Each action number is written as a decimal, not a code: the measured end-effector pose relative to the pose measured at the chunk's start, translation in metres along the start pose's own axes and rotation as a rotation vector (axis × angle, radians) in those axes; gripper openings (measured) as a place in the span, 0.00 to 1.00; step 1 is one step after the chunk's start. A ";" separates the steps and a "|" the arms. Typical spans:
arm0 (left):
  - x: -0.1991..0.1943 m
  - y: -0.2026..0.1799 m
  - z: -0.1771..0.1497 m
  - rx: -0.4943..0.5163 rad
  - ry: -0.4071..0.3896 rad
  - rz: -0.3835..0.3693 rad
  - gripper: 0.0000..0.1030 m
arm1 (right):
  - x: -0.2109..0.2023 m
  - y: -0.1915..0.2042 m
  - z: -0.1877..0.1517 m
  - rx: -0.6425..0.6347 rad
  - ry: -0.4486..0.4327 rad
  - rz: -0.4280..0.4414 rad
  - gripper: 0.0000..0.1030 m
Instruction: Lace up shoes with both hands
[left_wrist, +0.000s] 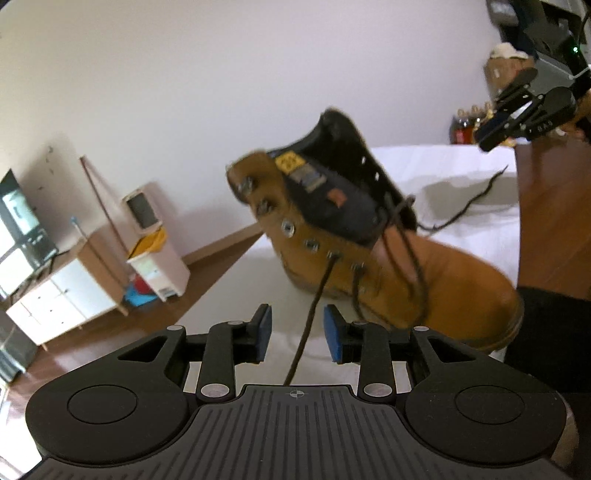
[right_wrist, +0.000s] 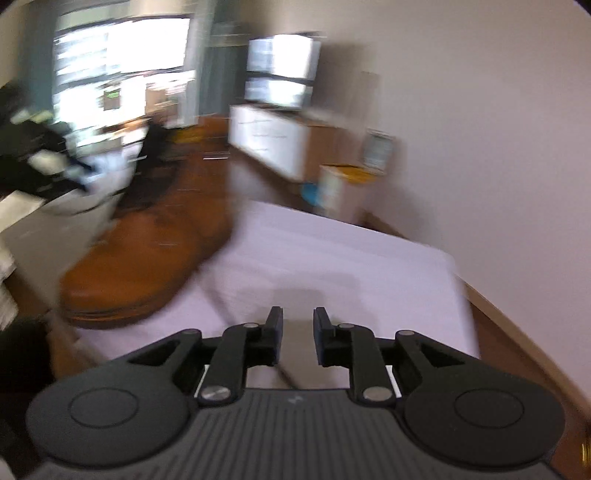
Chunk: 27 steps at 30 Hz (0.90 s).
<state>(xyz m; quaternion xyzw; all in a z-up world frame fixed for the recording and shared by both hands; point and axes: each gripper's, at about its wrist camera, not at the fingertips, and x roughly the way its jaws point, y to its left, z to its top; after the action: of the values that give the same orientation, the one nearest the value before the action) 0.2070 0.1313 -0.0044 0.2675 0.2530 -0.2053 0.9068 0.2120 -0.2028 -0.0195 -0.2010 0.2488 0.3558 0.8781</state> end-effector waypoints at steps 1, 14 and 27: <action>0.003 0.000 -0.002 0.009 0.004 0.003 0.33 | 0.008 0.009 0.005 -0.030 -0.007 0.020 0.21; 0.031 0.003 -0.001 0.077 -0.028 -0.047 0.33 | 0.093 0.044 0.045 -0.192 0.005 0.124 0.26; 0.010 -0.001 -0.008 0.093 0.009 0.015 0.03 | 0.076 0.024 0.035 -0.177 0.040 -0.024 0.03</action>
<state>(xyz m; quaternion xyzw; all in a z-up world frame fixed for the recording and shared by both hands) 0.2116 0.1327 -0.0167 0.3123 0.2450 -0.2089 0.8937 0.2525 -0.1284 -0.0397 -0.2877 0.2314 0.3617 0.8561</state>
